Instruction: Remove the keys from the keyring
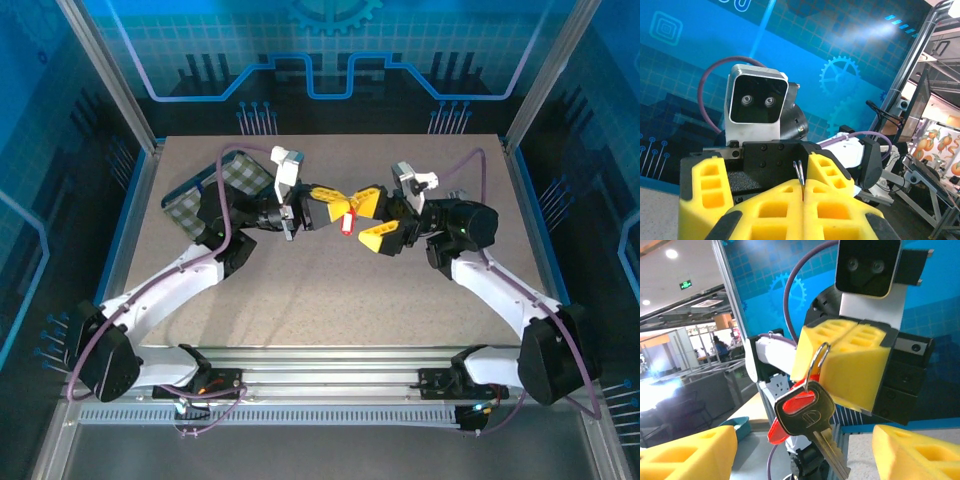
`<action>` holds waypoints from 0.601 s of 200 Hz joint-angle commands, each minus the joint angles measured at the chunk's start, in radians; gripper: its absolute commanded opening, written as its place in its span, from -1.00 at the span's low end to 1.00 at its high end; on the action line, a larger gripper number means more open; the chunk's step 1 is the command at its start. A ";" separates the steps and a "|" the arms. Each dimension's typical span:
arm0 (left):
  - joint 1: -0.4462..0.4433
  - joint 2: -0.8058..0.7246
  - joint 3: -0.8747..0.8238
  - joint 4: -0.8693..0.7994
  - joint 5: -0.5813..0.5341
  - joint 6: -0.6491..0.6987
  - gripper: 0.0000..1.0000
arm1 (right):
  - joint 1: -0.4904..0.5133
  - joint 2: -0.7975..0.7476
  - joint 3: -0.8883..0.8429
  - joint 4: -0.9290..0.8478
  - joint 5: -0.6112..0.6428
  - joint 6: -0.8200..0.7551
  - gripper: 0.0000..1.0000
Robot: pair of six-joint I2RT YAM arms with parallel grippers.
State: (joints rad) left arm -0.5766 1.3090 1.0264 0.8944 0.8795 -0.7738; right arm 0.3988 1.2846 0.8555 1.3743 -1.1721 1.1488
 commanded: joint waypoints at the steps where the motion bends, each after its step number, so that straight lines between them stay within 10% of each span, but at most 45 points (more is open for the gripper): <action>1: 0.012 0.020 0.038 0.091 0.034 -0.059 -1.00 | 0.024 0.008 0.061 0.049 -0.026 0.015 0.36; 120: 0.053 0.025 0.011 0.167 0.037 -0.126 -1.00 | 0.021 -0.007 0.085 0.049 -0.037 0.050 -0.02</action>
State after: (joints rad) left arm -0.5327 1.3254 1.0306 1.0000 0.8967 -0.8837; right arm 0.4244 1.3048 0.9169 1.3819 -1.2095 1.1866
